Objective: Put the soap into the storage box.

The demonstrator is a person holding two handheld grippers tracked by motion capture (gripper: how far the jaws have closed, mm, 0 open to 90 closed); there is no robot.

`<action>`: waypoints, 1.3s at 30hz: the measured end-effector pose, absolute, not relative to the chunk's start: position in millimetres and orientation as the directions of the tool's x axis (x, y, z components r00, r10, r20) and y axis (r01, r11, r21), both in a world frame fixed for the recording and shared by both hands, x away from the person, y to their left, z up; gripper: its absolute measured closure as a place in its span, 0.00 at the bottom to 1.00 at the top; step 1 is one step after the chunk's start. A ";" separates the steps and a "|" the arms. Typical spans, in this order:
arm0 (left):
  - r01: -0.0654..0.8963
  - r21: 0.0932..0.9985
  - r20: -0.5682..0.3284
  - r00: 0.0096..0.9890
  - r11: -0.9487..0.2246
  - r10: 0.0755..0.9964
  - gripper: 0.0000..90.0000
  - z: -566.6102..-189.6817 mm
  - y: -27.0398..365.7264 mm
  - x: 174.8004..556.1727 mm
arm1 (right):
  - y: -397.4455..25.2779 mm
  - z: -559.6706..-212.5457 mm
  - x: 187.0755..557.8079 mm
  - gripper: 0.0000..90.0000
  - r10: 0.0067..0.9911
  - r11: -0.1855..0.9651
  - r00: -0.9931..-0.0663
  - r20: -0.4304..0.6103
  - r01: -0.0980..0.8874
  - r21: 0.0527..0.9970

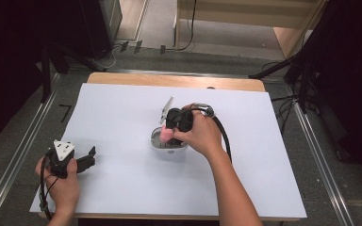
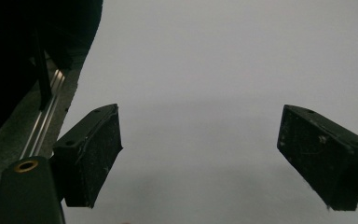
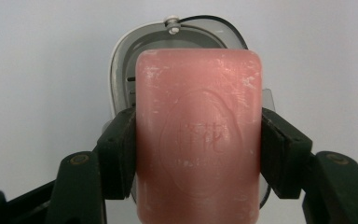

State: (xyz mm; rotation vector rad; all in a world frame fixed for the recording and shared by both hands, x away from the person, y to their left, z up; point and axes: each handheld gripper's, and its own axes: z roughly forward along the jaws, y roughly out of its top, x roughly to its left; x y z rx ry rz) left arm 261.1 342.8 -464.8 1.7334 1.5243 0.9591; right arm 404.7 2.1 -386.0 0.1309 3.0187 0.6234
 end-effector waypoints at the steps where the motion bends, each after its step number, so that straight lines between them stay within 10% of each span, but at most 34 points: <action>1: 0.531 0.837 0.114 0.066 -0.132 0.991 0.16 -464.9 342.7 261.1 | 2.7 -386.7 404.0 0.43 0.079 0.917 -0.996 -0.032 0.060 0.395; 39: 0.535 0.834 0.118 0.066 -0.135 0.991 0.16 -464.9 342.4 261.4 | -101.2 -398.3 389.6 0.00 0.420 0.720 -0.907 0.038 0.359 0.594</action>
